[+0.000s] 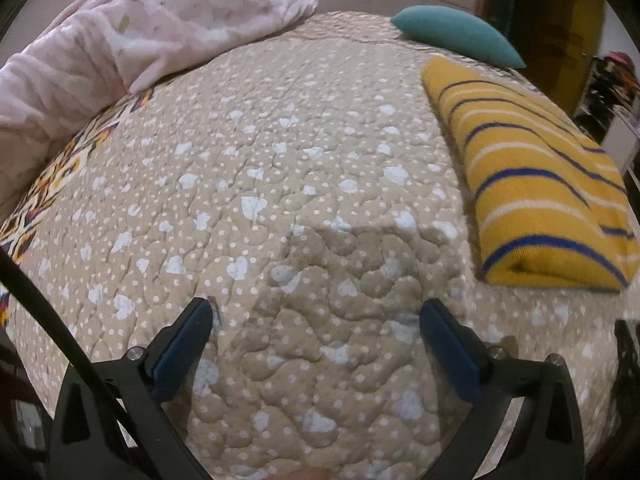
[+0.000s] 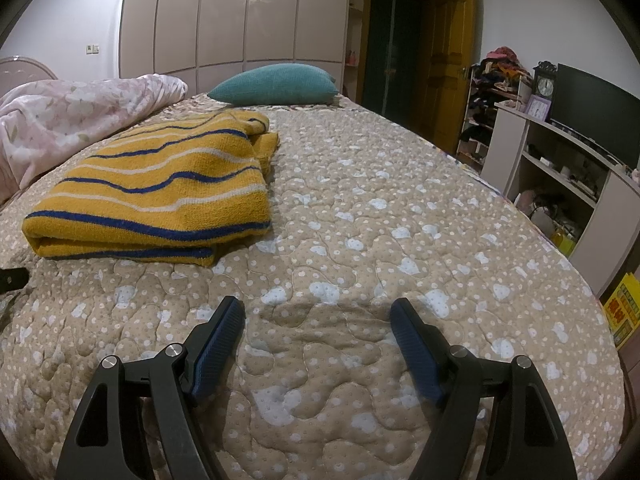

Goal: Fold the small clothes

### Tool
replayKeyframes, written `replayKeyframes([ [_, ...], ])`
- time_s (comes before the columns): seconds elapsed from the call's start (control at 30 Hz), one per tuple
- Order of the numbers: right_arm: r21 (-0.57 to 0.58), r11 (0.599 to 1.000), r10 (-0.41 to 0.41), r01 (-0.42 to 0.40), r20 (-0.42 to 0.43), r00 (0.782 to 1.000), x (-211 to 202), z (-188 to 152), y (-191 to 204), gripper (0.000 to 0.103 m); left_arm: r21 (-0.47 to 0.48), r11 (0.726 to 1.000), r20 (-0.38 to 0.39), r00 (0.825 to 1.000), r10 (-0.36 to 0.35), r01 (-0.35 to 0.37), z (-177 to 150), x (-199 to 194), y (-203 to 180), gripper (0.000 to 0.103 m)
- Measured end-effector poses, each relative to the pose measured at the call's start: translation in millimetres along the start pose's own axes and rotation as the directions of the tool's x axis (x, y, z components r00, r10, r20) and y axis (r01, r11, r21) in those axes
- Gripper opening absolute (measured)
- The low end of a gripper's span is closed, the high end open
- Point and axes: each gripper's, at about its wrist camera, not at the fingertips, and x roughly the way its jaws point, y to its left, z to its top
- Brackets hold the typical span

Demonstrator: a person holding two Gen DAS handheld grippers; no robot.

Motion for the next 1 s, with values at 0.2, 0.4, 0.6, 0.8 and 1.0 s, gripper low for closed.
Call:
replayKeyframes([
  [0.2,0.022,0.998,0.053,-0.051,-0.096,0.994,18.5,30.6,-11.5,0.09,-0.015,1.0,0.026,1.0,0.003,-0.002,5.4,6.1,-1.9,0.103],
  [0.4,-0.022,1.0,0.019,-0.022,-0.13,0.991,31.1,34.6,-3.0,0.095,-0.024,1.0,0.063,0.998,0.013,-0.012,-10.3,-0.1,-8.5,0.103],
  [0.6,-0.01,1.0,0.021,-0.023,-0.12,0.993,29.6,31.5,-1.9,0.095,-0.028,1.0,0.082,0.997,0.013,-0.011,-16.8,-3.7,-10.5,0.103],
  [0.8,-0.009,1.0,0.016,-0.017,-0.111,0.994,25.8,27.8,-1.0,0.095,-0.03,0.999,0.091,0.996,0.013,-0.01,-21.5,-5.9,-11.7,0.103],
  [1.0,-0.01,1.0,0.014,-0.015,-0.11,0.994,26.3,27.9,-0.9,0.095,-0.03,0.999,0.092,0.996,0.014,-0.011,-21.9,-6.4,-12.0,0.103],
])
